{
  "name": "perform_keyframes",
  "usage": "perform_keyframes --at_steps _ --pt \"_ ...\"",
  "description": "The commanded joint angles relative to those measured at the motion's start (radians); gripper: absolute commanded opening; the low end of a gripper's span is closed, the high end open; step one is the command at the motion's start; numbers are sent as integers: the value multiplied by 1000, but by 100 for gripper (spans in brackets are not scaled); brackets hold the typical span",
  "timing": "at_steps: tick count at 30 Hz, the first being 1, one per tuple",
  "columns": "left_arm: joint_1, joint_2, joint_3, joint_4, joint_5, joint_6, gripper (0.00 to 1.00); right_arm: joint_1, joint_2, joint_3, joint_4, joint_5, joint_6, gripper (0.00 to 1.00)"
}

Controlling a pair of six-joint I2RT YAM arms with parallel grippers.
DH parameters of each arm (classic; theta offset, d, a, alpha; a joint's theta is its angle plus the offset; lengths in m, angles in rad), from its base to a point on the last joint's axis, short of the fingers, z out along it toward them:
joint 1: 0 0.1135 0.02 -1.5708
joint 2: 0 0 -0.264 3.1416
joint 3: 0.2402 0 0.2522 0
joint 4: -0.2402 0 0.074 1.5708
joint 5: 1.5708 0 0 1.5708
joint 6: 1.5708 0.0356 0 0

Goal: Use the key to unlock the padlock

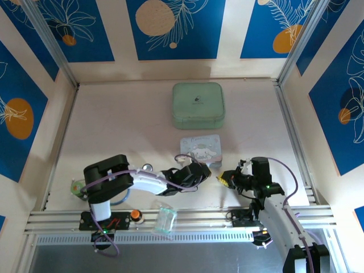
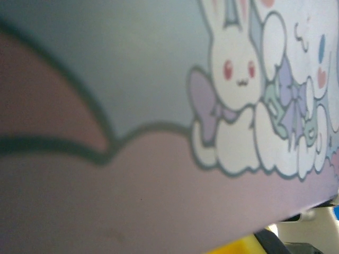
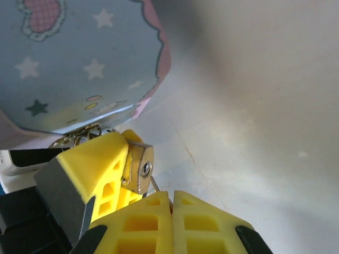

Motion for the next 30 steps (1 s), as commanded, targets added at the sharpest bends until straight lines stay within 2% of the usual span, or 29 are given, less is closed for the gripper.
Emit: perform_keyframes --at_steps 1,3,4,8,12,17,30 --pt "22 -39 75 -220 10 75 0 5 4 38 -47 -44 -31 0" --pt "25 -49 180 -440 0 143 0 7 10 37 -52 -40 -37 0" --pt "26 -48 202 -483 5 153 0 7 14 33 -46 -43 -37 0" --pt "45 -33 108 -267 77 85 0 8 14 5 20 -73 13 0" --pt "60 -63 25 -89 79 30 0 10 -24 -67 142 -115 151 0" --pt "83 -122 5 -102 91 0 0 7 -73 -94 133 -100 189 0" --pt "95 -143 -29 23 101 -65 0 44 24 -59 275 -102 241 0"
